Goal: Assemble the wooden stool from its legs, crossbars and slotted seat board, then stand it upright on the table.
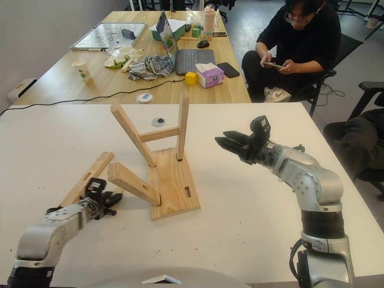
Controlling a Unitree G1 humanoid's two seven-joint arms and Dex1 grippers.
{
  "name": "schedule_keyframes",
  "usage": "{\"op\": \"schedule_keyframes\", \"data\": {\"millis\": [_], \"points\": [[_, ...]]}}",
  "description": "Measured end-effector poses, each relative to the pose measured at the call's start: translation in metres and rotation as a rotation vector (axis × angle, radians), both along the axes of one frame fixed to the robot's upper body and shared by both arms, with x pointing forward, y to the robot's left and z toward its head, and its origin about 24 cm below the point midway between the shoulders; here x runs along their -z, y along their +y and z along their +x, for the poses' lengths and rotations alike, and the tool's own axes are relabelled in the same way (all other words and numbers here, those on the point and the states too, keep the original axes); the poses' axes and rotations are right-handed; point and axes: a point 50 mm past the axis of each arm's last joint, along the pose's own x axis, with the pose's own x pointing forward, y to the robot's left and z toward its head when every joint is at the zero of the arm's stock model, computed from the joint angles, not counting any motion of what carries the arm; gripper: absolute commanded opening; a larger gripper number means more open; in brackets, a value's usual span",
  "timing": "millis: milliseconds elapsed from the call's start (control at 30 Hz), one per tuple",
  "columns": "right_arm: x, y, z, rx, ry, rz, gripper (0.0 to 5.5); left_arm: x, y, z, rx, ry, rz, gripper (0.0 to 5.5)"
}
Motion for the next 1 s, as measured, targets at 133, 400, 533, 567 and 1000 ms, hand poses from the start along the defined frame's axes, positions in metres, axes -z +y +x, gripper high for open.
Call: {"op": "schedule_keyframes", "data": {"millis": [133, 400, 533, 567, 1000], "points": [[-0.011, -0.013, 0.000, 0.064, -0.027, 0.070, 2.18, -0.120, 0.037, 0.049, -0.136, -0.459, 0.067, 1.29], [-0.065, 0.037, 0.011, 0.019, -0.271, 0.336, 2.18, -0.261, -0.028, 0.095, -0.111, -1.136, -0.901, 1.29], [-0.093, 0.084, 0.008, 0.060, -0.475, 0.330, 2.18, -0.246, -0.074, 0.108, -0.281, -0.959, -1.391, 1.29], [-0.096, 0.104, 0.008, 0.062, -0.493, 0.342, 2.18, -0.241, -0.093, 0.109, -0.285, -0.880, -1.453, 1.29], [-0.107, 0.184, 0.005, 0.075, -0.672, 0.350, 2.18, -0.240, -0.129, 0.098, -0.257, -0.757, -1.575, 1.29]]}}
